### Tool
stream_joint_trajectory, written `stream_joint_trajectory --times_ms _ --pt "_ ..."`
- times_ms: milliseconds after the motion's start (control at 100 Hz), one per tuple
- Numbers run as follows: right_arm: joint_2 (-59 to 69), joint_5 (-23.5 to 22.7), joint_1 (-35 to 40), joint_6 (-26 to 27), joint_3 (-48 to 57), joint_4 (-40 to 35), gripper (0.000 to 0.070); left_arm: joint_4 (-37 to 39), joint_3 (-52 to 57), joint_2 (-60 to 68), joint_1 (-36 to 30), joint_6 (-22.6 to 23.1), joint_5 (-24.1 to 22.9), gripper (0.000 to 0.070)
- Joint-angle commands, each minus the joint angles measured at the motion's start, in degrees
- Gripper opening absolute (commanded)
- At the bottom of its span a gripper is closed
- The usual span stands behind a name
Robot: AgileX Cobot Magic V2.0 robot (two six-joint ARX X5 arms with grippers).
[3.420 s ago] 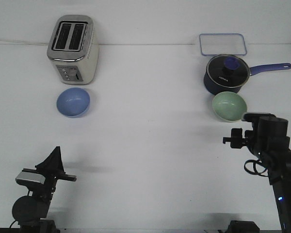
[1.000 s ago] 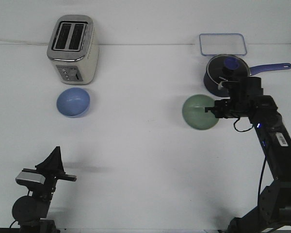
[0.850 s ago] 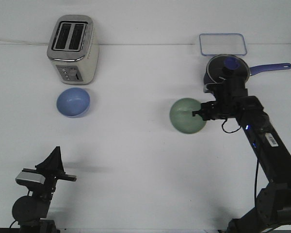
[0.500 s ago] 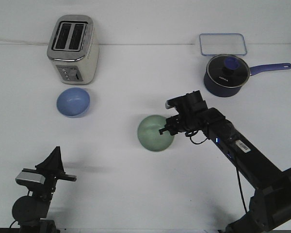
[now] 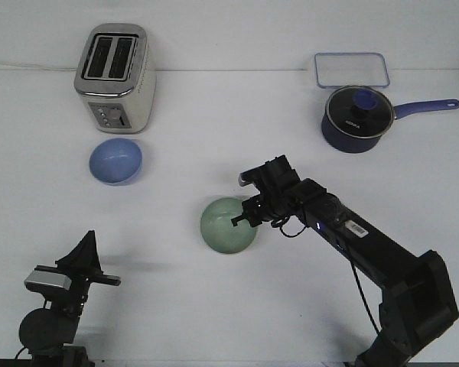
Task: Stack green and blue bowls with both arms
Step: 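Drag the green bowl with the right gripper toward the table center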
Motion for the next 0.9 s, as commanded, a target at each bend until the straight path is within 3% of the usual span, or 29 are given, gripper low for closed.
stream_joint_trajectory --times_ms 0,440,490,620,670,770,890 --pt "2.4 -0.1 0.4 0.8 0.5 0.3 0.0000 0.6 -1.1 -0.1 0.1 0.1 0.0 0.0010" --pt "3.5 0.0 0.4 0.8 0.5 0.6 0.0007 0.6 -1.1 -0.1 0.1 0.1 0.0 0.0010" --pt "3.5 -0.1 0.4 0.8 0.5 0.6 0.0061 0.6 -1.1 -0.1 0.1 0.1 0.0 0.0010" --pt "3.5 -0.7 0.4 1.1 0.5 0.6 0.0357 0.6 -1.1 -0.1 0.1 0.1 0.0 0.0010" --pt "3.5 -0.7 0.4 1.2 0.5 0.6 0.0430 0.6 -1.1 -0.1 0.1 0.1 0.0 0.0010" --pt "3.4 -0.7 0.3 1.2 0.6 0.6 0.0485 0.6 -1.1 -0.1 0.1 0.1 0.0 0.0010" --pt "3.1 -1.0 0.0 1.2 0.8 0.2 0.0487 0.6 -1.1 -0.1 0.1 0.1 0.0 0.0010"
